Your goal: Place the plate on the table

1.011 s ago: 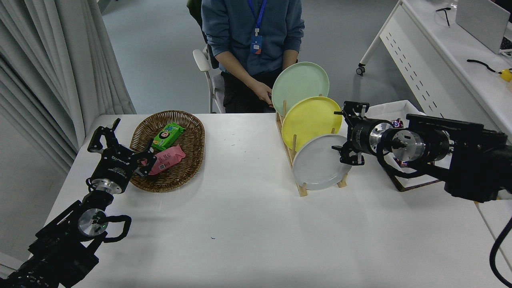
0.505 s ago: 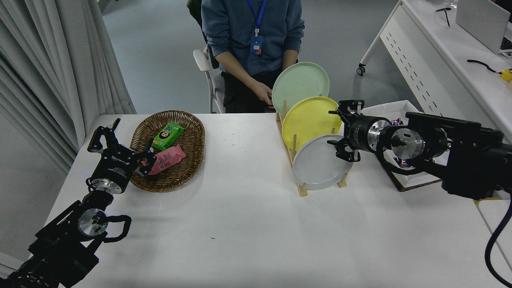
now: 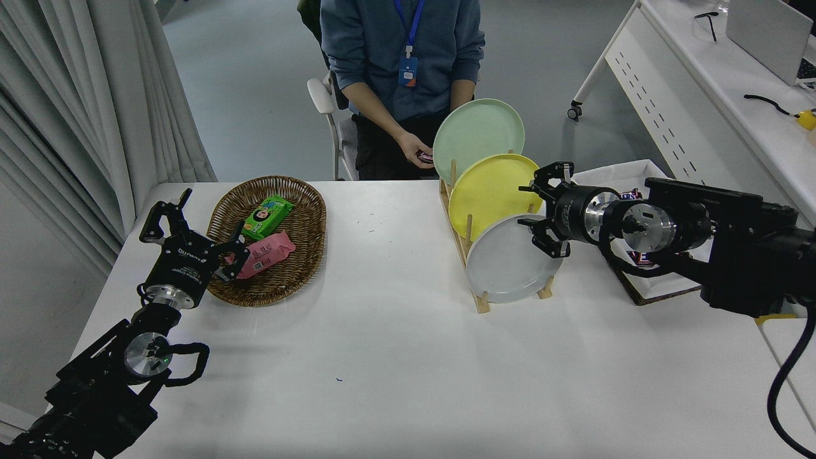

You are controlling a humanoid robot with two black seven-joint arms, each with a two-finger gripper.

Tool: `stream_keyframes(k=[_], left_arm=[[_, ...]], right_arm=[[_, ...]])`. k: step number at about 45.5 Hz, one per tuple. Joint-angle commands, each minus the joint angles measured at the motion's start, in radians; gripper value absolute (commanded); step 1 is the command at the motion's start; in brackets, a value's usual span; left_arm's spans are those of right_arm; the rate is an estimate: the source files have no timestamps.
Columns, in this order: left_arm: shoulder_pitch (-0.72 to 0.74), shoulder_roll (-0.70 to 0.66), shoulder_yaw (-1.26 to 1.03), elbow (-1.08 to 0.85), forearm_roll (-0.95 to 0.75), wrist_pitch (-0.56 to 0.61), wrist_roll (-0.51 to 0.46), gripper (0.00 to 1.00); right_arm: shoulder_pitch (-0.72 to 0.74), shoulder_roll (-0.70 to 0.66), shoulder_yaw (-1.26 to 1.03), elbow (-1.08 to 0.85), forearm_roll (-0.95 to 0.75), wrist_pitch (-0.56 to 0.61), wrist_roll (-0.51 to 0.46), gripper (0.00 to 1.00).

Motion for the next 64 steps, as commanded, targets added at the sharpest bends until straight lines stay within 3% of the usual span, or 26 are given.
stream_keyframes(k=[1, 16, 34, 45, 64], left_arm=[[0.000, 0.000, 0.000, 0.000, -0.001, 0.000, 0.000, 1.00], [0.000, 0.000, 0.000, 0.001, -0.001, 0.000, 0.000, 1.00], [0.000, 0.000, 0.000, 0.001, -0.001, 0.000, 0.000, 1.00], [0.000, 0.000, 0.000, 0.001, -0.001, 0.000, 0.000, 1.00], [0.000, 0.000, 0.000, 0.000, 0.001, 0.000, 0.000, 1.00]], right_arm=[[-0.001, -0.001, 0.001, -0.001, 0.003, 0.004, -0.026, 0.46], [0.002, -0.004, 0.003, 0.001, 0.008, 0.004, -0.064, 0.37], [0.006, -0.012, 0.021, 0.001, 0.008, 0.008, -0.078, 0.35], [0.004, -0.013, 0.024, -0.001, 0.006, 0.008, -0.089, 0.24], [0.007, -0.012, 0.024, -0.002, 0.009, 0.007, -0.092, 0.21]])
